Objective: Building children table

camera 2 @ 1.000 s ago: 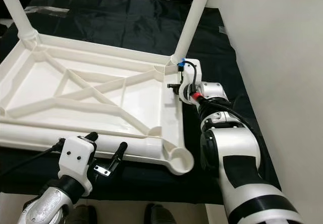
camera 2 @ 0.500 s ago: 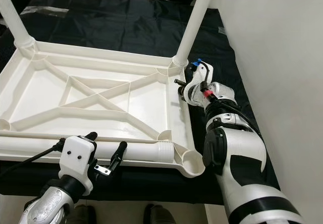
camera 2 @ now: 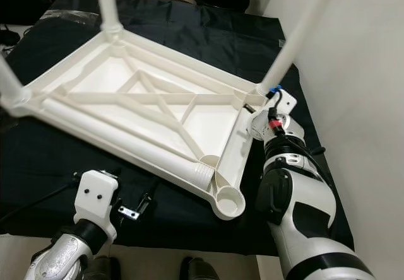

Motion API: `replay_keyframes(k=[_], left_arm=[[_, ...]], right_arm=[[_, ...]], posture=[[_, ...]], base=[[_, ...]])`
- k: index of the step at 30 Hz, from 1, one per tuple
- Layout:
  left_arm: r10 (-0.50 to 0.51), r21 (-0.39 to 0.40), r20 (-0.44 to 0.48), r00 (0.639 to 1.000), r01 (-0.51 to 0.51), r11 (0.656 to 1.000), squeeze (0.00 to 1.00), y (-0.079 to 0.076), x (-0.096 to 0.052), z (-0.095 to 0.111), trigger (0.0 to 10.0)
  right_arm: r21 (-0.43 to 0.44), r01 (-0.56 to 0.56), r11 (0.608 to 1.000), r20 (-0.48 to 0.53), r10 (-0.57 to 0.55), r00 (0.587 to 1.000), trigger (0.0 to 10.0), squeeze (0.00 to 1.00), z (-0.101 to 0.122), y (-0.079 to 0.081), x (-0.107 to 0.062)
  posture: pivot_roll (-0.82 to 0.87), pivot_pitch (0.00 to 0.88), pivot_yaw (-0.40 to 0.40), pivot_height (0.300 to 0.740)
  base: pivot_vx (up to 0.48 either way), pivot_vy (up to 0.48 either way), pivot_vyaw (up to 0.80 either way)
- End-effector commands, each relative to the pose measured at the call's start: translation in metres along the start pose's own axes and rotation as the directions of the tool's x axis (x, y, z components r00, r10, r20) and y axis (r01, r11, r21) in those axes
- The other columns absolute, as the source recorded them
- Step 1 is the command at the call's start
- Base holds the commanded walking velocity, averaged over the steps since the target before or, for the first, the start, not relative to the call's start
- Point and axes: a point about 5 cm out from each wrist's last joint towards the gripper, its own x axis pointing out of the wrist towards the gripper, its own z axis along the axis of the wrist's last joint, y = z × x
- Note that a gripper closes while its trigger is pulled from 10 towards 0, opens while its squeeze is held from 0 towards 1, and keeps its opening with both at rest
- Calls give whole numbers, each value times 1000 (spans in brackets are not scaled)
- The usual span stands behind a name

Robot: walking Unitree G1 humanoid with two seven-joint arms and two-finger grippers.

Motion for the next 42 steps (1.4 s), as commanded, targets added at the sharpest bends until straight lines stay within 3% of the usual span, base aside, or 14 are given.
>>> replay_keyframes(k=[1, 2, 3, 9, 10, 23, 27, 32, 33, 34, 35, 36, 38, 42], left_arm=[[2, -2, -26, 1000, -2, 1000, 0, -1, 0, -5, 10000], [3, -1, -27, 1000, -3, 1000, 0, -1, 1, -5, 10000], [4, 0, -27, 1000, -4, 1000, 0, 0, 1, -5, 10000], [5, 3, -29, 1000, -4, 1000, 0, 1, 1, -5, 10000], [4, 4, -30, 1000, -4, 1000, 0, 1, 1, -6, 10000], [-2, 22, -38, 999, 3, 1000, 0, 6, 2, -9, 10000], [-21, 74, -32, 999, 23, 997, 0, 9, 6, -9, 10000], [-40, 111, -26, 999, 43, 993, 0, 10, 9, -7, 10000], [-42, 123, -19, 999, 44, 991, 0, 11, 10, -6, 10000], [-36, 142, -9, 999, 37, 989, 0, 14, 12, -4, 10000], [-31, 153, -2, 1000, 31, 988, 0, 16, 13, -2, 10000], [-4, 168, 11, 1000, 2, 986, 0, 20, 14, 0, 10000], [39, 177, 19, 999, -42, 983, 0, 26, 14, 1, 10000], [97, 199, -7, 995, -93, 976, 0, 34, 8, -5, 10000]], right_arm=[[59, 31, 998, -26, -29, 999, 0, 0, -4, -9, 3], [38, 21, 999, -33, -20, 999, 3059, 0, -7, -6, 2], [19, 18, 1000, -38, -17, 999, 9765, 0, -11, -3, 1], [-61, -215, 975, -145, 205, 968, 10000, 0, -31, 25, -10], [-86, -283, 955, -201, 261, 944, 10000, 1000, -39, 34, -17], [-353, -585, 731, -75, 601, 796, 10000, 1000, 8, 18, -47], [-420, -752, 508, -146, 780, 609, 10000, 1000, 20, 8, -78], [-479, -816, 324, -242, 845, 478, 10000, 980, 14, 1, -100], [-542, -792, 282, -245, 848, 470, 10000, 933, 16, -4, -102], [-654, -713, 251, -271, 803, 531, 10000, 502, 14, -13, -95], [-726, -651, 221, -288, 762, 580, 10000, 502, 13, -20, -89], [-738, -660, 140, -393, 706, 589, 10000, 0, 7, -34, -87], [-689, -724, 36, -539, 642, 545, 10000, 0, 2, -53, -92], [-649, -760, -29, -618, 604, 504, 10000, 0, 4, -69, -101]], posture=[[-35, 199, -173, 740], [-35, 199, -174, 740], [-35, 200, -173, 740], [-35, 197, -172, 740], [-34, 196, -171, 740], [-37, 168, -160, 740], [-34, 145, -134, 740], [-41, 141, -115, 740], [-44, 144, -110, 740], [-52, 152, -105, 740], [-52, 152, -105, 740], [-49, 146, -103, 740], [-49, 149, -98, 740], [-57, 154, -90, 740]], base=[[0, 0, 0], [0, 0, 0], [0, 0, 0], [0, 0, 0], [0, 0, 0], [0, 0, 0], [0, 0, 0], [0, 0, 0], [0, 0, 0], [0, 0, 0], [0, 0, 0], [0, 0, 0], [0, 0, 0], [0, 0, 0]])
